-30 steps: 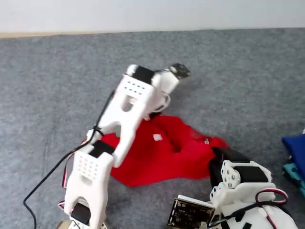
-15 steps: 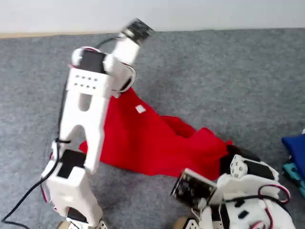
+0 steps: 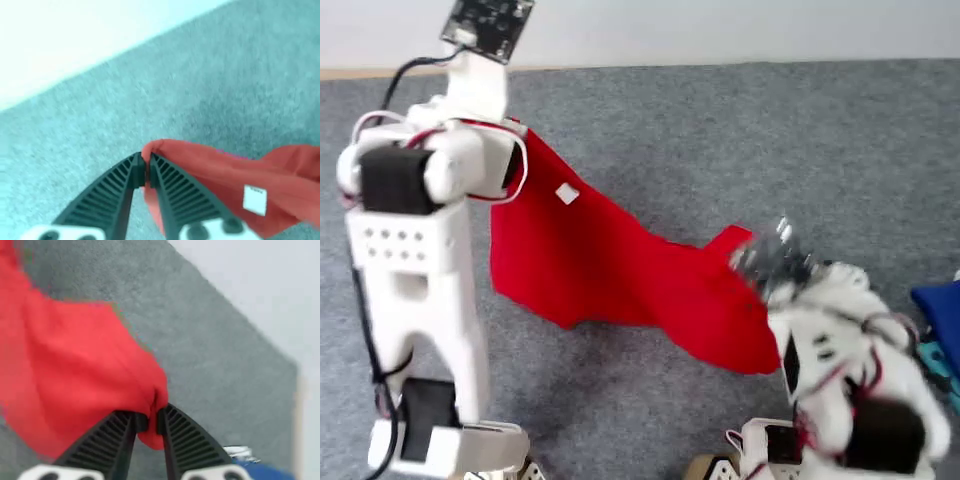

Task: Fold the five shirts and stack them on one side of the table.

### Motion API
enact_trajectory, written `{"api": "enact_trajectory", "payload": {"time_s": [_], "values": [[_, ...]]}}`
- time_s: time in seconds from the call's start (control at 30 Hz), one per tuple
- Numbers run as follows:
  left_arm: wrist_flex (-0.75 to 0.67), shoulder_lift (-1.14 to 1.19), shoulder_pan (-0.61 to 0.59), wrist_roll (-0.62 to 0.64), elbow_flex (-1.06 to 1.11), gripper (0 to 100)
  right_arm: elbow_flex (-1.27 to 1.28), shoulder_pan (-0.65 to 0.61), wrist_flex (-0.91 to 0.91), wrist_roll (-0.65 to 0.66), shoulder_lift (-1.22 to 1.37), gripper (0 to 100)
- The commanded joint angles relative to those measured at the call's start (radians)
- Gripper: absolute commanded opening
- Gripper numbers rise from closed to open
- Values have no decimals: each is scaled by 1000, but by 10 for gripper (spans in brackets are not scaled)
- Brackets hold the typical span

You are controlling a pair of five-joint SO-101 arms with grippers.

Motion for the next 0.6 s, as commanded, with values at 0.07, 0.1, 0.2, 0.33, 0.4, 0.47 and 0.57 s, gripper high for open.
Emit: {"api": "enact_trajectory", "payload": {"time_s": [0.07,0.1,0.2,0.33,0.4,0.47,0.57], "values": [[-23,-114,-54,54,-39,3,-298,1,-22,-215,217,10],[-38,-126,-71,64,-39,3,-358,1,-25,-236,257,10],[-80,-180,-101,94,-39,3,-539,1,-25,-281,364,10],[-135,-264,-104,137,-39,3,-770,1,-25,-282,479,10],[-164,-299,-101,150,-39,3,-875,1,-25,-281,527,10],[-193,-333,-101,163,-39,3,-961,1,-25,-281,562,10],[-206,-385,-100,163,-39,3,-1063,2,-27,-281,593,10]]}}
